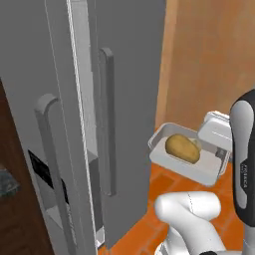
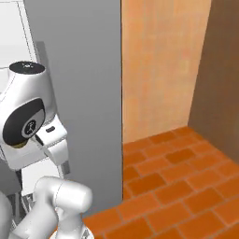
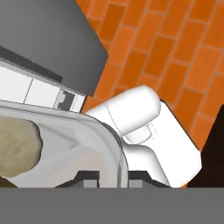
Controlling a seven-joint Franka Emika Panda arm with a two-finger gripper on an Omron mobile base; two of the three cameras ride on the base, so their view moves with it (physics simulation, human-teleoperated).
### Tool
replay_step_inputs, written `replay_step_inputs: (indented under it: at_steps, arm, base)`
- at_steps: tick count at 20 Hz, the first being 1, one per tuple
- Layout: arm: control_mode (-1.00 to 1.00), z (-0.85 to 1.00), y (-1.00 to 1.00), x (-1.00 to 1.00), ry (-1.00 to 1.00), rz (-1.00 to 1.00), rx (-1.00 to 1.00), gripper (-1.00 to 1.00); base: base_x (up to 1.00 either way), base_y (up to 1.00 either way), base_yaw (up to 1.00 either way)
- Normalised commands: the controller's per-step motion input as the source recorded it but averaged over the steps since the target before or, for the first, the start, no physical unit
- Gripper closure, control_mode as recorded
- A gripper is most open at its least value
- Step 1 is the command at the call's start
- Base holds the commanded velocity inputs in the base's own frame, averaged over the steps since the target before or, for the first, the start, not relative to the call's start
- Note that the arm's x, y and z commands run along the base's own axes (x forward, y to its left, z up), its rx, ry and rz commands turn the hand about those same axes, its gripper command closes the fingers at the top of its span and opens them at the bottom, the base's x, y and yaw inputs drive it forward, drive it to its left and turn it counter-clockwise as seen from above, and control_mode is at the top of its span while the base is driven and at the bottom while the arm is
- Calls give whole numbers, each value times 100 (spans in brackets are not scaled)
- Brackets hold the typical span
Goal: Take the meat container that has the chicken drumstick and place it on the second highest rack of the freezer. Then take the vegetable container that has the garlic and potato and place it on the highest rack of the freezer.
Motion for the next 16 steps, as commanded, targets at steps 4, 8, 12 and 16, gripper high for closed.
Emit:
replay_step_inputs:
  at_steps: [4,8,12,16]
  arm:
    - [100,0,0,0,0,0,0,100]
    - [100,0,0,0,0,0,0,100]
    - [100,0,0,0,0,0,0,100]
    - [100,0,0,0,0,0,0,100]
  base:
    - [49,0,74]
    - [53,-10,67]
    - [60,-15,64]
    - [58,-53,42]
